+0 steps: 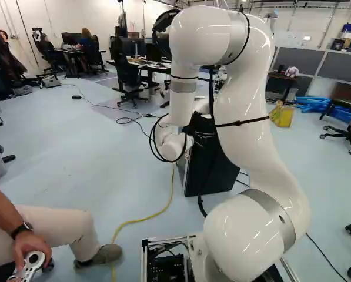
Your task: Grab a drink from the fridge
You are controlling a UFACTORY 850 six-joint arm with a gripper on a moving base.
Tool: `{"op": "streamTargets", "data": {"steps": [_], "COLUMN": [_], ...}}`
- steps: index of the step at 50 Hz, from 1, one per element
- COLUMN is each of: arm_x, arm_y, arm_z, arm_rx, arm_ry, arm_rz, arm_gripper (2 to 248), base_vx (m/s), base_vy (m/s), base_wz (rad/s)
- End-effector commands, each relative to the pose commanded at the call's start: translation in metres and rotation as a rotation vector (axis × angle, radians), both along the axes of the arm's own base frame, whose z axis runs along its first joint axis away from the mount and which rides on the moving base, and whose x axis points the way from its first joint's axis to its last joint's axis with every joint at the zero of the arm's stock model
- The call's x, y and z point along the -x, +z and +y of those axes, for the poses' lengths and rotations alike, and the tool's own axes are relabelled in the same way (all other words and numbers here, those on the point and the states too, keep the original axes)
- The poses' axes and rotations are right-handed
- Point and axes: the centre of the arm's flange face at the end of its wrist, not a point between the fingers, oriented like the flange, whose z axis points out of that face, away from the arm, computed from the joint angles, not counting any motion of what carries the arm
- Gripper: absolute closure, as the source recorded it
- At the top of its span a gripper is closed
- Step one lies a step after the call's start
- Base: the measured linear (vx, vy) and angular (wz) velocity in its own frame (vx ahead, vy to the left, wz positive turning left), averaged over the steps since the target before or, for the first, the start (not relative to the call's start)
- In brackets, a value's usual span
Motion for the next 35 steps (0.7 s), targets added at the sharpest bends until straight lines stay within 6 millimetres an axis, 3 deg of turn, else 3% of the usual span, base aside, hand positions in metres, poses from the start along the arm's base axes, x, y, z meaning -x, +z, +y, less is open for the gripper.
{"op": "streamTargets", "data": {"steps": [35], "arm_x": [0.0039], "arm_y": [0.0], "arm_z": [-0.0031], "arm_rx": [-0.001], "arm_ry": [-0.048], "arm_rz": [0.001], "arm_gripper": [3], "base_vx": [0.0], "base_vy": [0.0], "base_wz": [0.0]}}
